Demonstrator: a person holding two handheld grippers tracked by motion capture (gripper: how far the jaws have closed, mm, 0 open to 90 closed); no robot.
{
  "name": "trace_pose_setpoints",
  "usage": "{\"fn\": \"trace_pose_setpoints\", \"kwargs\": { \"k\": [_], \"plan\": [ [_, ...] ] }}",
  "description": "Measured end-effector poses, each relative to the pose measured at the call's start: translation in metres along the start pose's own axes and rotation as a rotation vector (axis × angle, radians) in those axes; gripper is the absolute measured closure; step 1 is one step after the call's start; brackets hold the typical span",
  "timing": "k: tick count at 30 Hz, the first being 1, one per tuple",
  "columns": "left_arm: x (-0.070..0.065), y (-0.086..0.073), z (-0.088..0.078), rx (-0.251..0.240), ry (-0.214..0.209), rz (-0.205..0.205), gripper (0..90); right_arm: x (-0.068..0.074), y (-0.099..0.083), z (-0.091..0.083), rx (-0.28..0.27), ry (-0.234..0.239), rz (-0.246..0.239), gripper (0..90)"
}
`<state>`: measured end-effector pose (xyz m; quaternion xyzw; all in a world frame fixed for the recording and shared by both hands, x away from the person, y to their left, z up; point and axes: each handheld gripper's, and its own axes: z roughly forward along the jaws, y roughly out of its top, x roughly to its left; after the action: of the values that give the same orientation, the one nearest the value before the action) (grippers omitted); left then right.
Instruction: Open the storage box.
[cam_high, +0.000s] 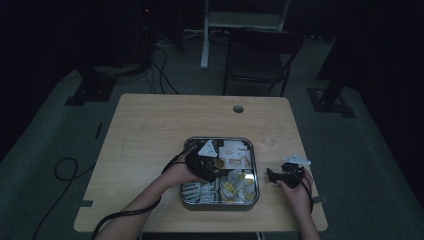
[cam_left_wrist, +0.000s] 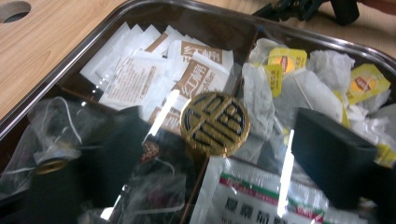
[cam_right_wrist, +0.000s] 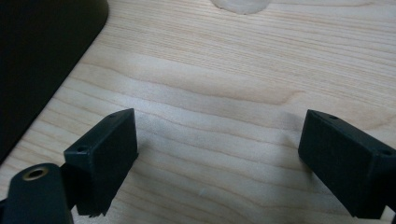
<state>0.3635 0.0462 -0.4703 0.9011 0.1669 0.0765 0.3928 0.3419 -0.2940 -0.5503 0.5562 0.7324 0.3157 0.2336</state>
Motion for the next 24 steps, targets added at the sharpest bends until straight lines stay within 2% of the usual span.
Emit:
{"fn": "trace_pose_setpoints", "kwargs": {
  "k": [7, 9, 10, 11, 14, 24],
  "plan": [
    [0.0004, 0.0004, 0.0062, 0.010, -0.007, -0.003, 43.7, 0.0000, 0.0000, 0.0000, 0.000, 0.000, 0.000, 11.2],
    [-0.0001, -0.0014, 0.0066, 0.002, -0.005, 0.024, 48.2, 0.0000, 0.0000, 0.0000, 0.000, 0.000, 0.000, 11.2],
    [-0.0003, -0.0027, 0.0064, 0.001, -0.001, 0.055, 51.3, 0.0000, 0.0000, 0.0000, 0.000, 0.000, 0.000, 11.2],
    [0.0000, -0.0032, 0.0059, -0.003, 0.004, 0.059, 52.3, 0.0000, 0.0000, 0.0000, 0.000, 0.000, 0.000, 11.2],
    [0.0029, -0.0049, 0.0060, -0.015, -0.004, 0.028, 58.3, 0.0000, 0.0000, 0.0000, 0.000, 0.000, 0.000, 11.3],
    [0.0023, -0.0036, 0.0063, -0.010, -0.003, 0.020, 59.4, 0.0000, 0.0000, 0.0000, 0.000, 0.000, 0.000, 11.2]
  ]
}}
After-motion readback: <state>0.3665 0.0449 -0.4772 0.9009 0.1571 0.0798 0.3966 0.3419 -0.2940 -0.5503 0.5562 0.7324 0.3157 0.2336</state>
